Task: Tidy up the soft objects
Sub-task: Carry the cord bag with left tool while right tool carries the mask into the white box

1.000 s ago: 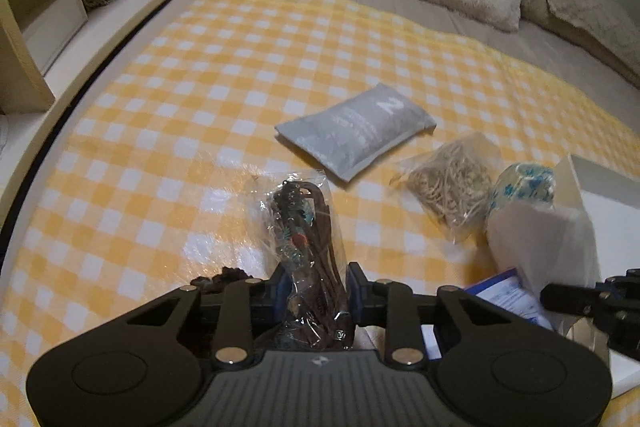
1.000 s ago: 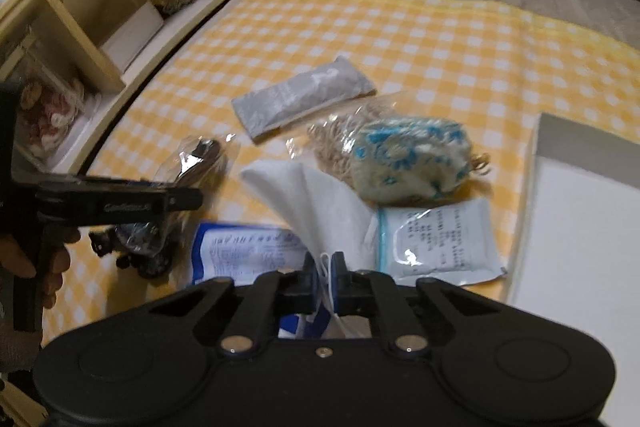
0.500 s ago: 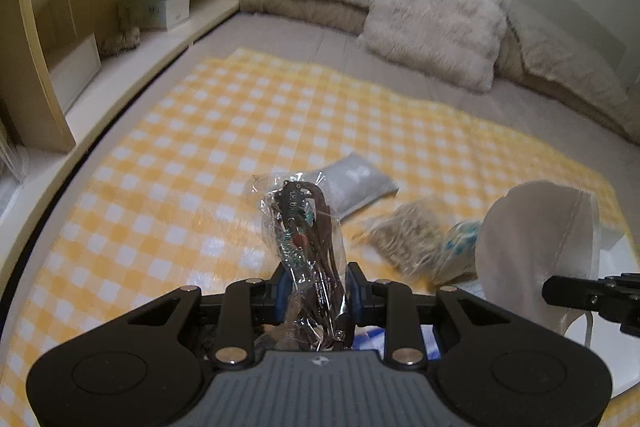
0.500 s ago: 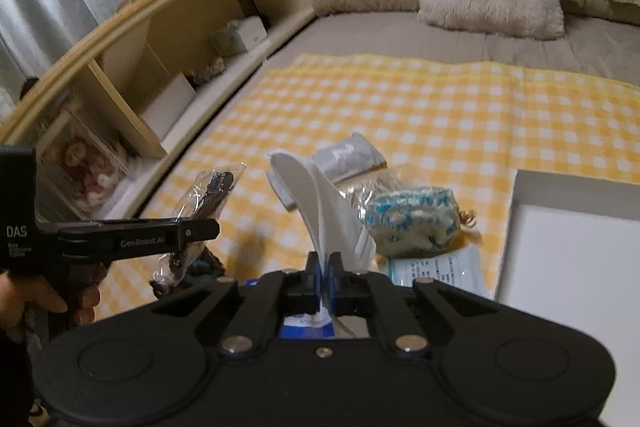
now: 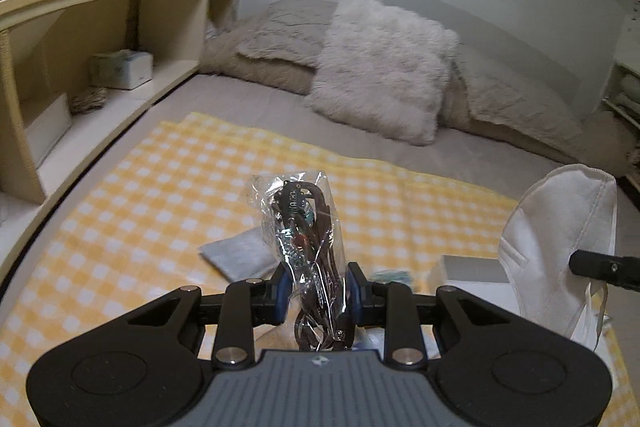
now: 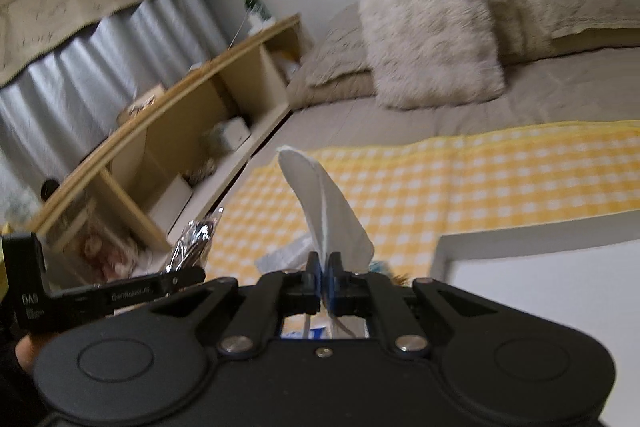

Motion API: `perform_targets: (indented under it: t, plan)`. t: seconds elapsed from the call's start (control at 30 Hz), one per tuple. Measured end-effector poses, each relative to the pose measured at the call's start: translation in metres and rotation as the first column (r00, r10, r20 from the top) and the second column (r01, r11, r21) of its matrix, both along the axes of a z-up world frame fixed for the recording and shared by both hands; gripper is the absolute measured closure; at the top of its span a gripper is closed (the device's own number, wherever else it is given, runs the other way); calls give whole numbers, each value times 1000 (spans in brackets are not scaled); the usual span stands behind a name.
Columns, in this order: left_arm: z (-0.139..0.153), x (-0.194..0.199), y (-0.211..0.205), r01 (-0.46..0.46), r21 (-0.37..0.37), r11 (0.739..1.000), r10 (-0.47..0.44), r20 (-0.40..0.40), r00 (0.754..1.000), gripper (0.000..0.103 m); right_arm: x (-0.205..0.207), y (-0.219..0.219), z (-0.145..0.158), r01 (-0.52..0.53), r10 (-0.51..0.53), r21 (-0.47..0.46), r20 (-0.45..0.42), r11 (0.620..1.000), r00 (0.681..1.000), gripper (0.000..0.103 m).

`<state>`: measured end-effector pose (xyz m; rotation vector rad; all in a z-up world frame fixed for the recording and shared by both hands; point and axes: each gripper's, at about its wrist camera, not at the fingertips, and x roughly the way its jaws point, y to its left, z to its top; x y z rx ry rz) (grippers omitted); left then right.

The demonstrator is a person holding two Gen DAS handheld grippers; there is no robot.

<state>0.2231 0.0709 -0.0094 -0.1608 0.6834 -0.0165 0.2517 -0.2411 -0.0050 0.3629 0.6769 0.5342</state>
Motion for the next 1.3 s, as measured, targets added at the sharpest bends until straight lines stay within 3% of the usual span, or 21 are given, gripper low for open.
perform_targets:
  t: [0.3, 0.67, 0.93, 1.2, 1.3]
  plan:
    - [-1, 0, -54, 112, -15, 994, -112, 14, 994, 73, -13, -72, 0, 137, -137, 10, -8, 990, 990, 99]
    - [-17, 8, -113, 210, -58, 976, -211, -15, 977, 73, -27, -141, -15, 275, -278, -81, -25, 958, 960, 99]
    - [-41, 15, -153, 272, -118, 955, -282, -77, 956, 73, -30, -174, -29, 329, -341, -239, -11, 914, 940, 99]
    - [-77, 18, -187, 280, -196, 940, -316, -188, 930, 73, -27, -186, -48, 288, -342, -453, -40, 844, 939, 99]
    - [-88, 19, -196, 280, -190, 941, -318, -211, 924, 73, -24, -185, -57, 255, -330, -516, -57, 818, 942, 99]
